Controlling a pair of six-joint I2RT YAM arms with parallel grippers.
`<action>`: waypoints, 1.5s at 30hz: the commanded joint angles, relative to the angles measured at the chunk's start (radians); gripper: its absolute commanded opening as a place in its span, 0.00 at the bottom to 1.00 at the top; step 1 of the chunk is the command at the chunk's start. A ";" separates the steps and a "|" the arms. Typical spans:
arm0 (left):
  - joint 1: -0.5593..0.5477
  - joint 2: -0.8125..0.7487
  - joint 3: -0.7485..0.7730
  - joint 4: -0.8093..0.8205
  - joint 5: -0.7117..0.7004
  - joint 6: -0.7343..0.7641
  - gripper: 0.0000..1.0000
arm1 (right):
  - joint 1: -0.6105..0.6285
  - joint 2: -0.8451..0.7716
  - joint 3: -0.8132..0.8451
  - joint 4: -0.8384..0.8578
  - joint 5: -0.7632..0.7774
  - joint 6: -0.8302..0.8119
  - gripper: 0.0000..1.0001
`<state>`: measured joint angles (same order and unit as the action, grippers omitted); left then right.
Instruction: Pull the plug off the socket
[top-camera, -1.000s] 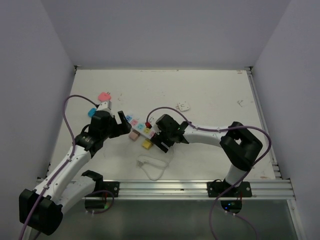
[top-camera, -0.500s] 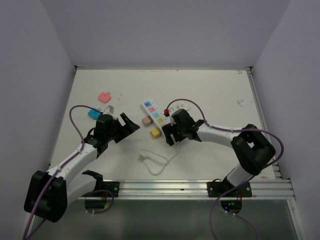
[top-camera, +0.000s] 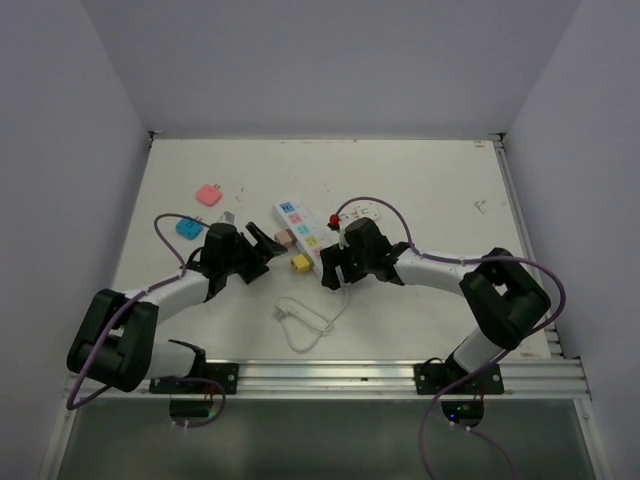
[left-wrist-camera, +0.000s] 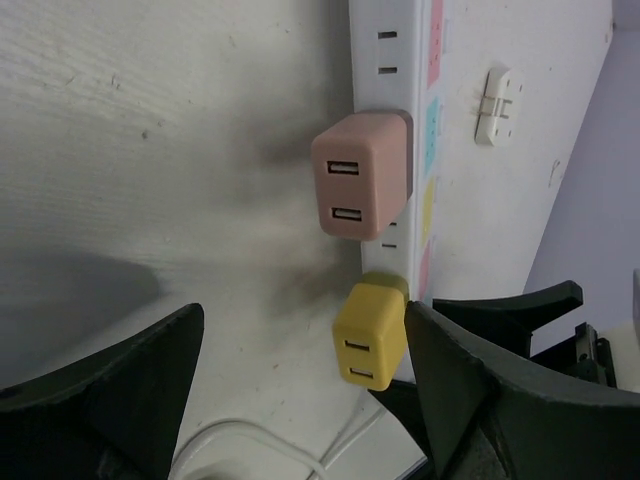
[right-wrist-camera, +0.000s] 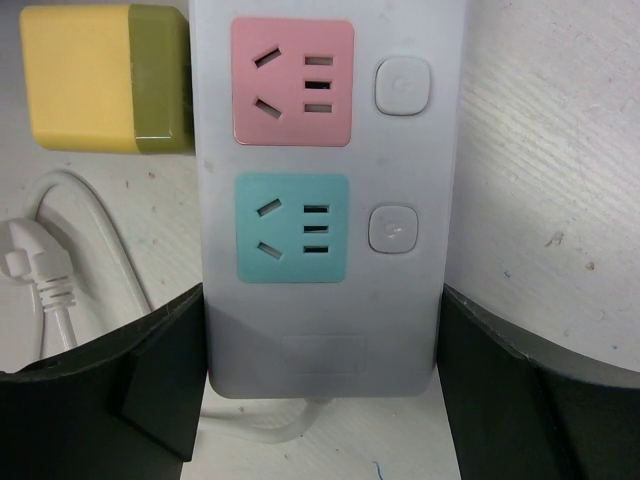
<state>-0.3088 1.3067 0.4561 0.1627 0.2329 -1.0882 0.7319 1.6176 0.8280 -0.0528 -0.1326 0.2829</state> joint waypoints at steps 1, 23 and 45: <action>0.007 0.034 0.075 0.092 -0.044 -0.052 0.85 | -0.003 0.018 -0.004 0.096 -0.059 0.041 0.00; 0.005 0.230 0.214 0.109 -0.083 -0.070 0.55 | -0.003 0.041 -0.007 0.093 -0.065 0.035 0.00; 0.008 0.143 0.217 0.072 -0.129 -0.085 0.00 | -0.035 0.130 0.048 -0.059 0.034 0.076 0.00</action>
<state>-0.3077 1.5204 0.6399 0.2443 0.1326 -1.1618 0.7170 1.6829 0.8715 -0.0067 -0.1673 0.3222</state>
